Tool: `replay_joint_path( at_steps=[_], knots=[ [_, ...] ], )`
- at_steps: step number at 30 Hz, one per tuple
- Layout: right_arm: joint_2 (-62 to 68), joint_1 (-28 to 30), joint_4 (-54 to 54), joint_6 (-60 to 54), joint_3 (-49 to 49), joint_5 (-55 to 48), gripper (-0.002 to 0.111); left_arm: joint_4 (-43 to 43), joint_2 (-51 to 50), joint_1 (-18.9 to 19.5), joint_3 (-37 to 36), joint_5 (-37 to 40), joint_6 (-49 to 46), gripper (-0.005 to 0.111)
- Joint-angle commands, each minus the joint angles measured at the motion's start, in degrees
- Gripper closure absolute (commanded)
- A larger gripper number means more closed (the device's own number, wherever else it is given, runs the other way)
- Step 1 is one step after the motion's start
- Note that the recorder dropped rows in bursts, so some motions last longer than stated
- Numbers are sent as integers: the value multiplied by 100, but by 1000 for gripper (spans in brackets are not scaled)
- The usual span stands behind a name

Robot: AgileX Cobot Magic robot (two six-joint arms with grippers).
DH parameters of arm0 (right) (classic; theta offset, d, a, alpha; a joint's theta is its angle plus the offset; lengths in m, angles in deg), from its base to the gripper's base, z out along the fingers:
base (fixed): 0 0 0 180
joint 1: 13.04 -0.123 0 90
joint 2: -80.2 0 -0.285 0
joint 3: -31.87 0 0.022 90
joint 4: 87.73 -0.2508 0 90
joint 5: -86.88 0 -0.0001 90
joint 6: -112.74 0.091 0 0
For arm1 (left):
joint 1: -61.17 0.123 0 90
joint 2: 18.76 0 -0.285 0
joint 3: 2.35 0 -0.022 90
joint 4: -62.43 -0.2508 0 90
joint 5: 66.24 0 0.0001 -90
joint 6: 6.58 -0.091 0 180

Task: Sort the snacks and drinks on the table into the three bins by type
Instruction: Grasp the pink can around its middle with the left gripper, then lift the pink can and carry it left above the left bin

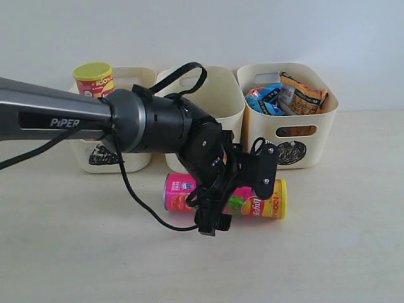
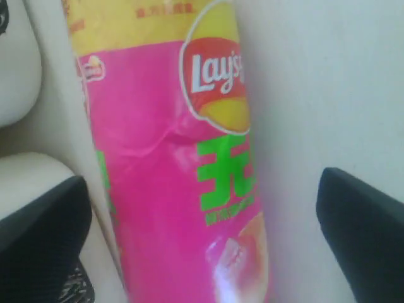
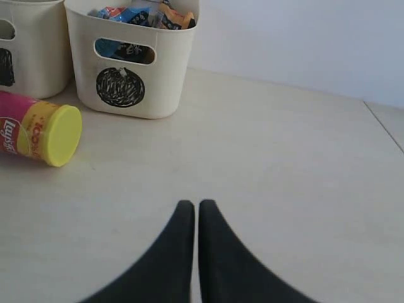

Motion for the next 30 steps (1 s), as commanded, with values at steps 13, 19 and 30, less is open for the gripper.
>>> replay_joint_path(
  at_steps=[13,19,30],
  knots=[
    [-32,38,-16,-14,-3,51,108,305,-131,247,12,270,359,102],
    [-32,38,-16,-14,-3,51,108,921,321,237,12,748,359,103],
    [-32,38,-16,-14,-3,51,108,2634,1419,162,12,1907,359,103]
  ],
)
